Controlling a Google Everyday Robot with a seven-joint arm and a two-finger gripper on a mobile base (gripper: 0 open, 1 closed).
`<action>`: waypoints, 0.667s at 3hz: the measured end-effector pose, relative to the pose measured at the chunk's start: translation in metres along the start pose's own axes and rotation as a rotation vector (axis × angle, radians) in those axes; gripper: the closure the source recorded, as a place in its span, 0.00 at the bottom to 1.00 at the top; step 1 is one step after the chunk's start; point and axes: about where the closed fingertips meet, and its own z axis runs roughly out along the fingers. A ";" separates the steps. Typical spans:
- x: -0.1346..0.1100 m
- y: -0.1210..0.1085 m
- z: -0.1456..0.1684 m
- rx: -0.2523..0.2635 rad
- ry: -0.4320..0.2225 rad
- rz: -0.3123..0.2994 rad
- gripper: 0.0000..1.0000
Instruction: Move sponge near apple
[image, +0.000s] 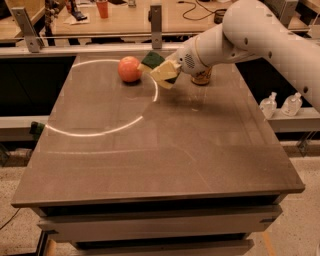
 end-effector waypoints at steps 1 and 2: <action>0.004 0.002 0.018 -0.026 0.032 0.019 1.00; 0.004 0.004 0.021 -0.031 0.033 0.018 0.82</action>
Offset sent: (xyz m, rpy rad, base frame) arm 0.0046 0.0108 -0.0127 -0.0098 0.0385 0.0099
